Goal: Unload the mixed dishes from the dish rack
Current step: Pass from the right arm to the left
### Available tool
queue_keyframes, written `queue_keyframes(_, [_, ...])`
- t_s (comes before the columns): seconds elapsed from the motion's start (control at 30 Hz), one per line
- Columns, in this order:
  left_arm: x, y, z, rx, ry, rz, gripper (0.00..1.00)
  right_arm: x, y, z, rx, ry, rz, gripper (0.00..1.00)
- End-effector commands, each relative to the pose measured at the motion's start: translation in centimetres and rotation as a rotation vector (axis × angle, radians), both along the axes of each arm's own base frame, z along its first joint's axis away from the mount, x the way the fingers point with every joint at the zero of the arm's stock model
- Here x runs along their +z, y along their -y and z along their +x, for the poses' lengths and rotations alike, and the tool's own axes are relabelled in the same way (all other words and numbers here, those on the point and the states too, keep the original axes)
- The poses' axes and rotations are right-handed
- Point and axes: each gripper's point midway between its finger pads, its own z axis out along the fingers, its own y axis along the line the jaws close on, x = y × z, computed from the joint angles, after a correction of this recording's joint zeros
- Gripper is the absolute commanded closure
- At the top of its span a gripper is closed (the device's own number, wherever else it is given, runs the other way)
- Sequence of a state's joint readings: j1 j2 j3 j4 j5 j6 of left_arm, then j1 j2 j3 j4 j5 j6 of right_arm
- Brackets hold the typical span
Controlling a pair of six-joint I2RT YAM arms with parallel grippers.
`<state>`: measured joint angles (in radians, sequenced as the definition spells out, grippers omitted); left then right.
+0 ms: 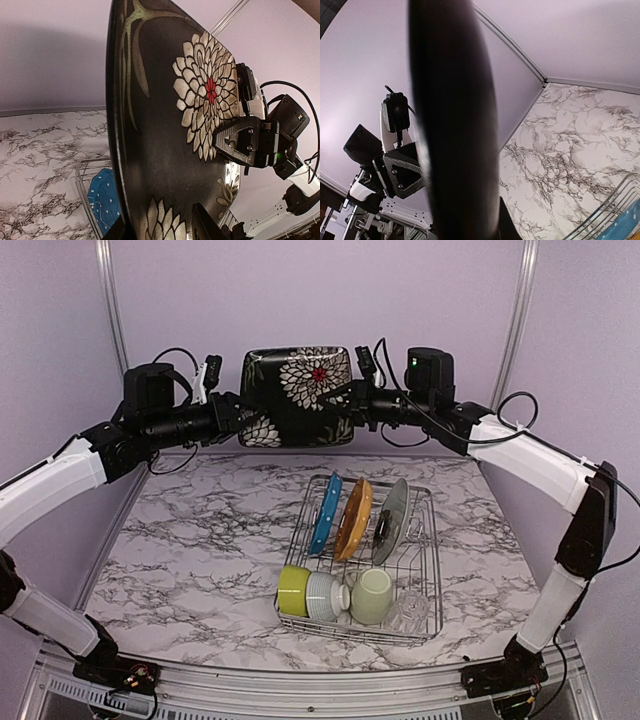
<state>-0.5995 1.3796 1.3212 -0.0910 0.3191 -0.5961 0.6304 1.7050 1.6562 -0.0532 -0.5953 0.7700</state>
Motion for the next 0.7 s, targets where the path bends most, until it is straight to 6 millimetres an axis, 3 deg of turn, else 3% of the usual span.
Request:
queue_keyframes(0.0, [0.7, 0.1, 0.0, -0.02, 0.021, -0.004, 0.63, 5.7, -0.7, -1.9, 0.092, 0.14, 0.108, 1.0])
queue_keyframes(0.17, [0.5, -0.7, -0.1, -0.043, 0.021, 0.016, 0.66, 5.0, -0.6, -2.6, 0.121, 0.131, 0.068, 1.0])
queue_keyframes(0.43, [-1.0, 0.6, -1.3, -0.162, -0.02, 0.031, 0.79, 4.6, -1.1, -3.4, 0.192, 0.125, 0.073, 1.0])
queue_keyframes(0.6, [-1.7, 1.1, -1.6, -0.196, -0.046, 0.04, 0.99, 4.2, -1.2, -3.7, 0.217, 0.114, 0.065, 1.0])
queue_keyframes(0.67, [-1.8, 1.0, -1.7, -0.197, -0.05, 0.04, 1.0, 3.9, -1.1, -3.5, 0.219, 0.111, 0.06, 1.0])
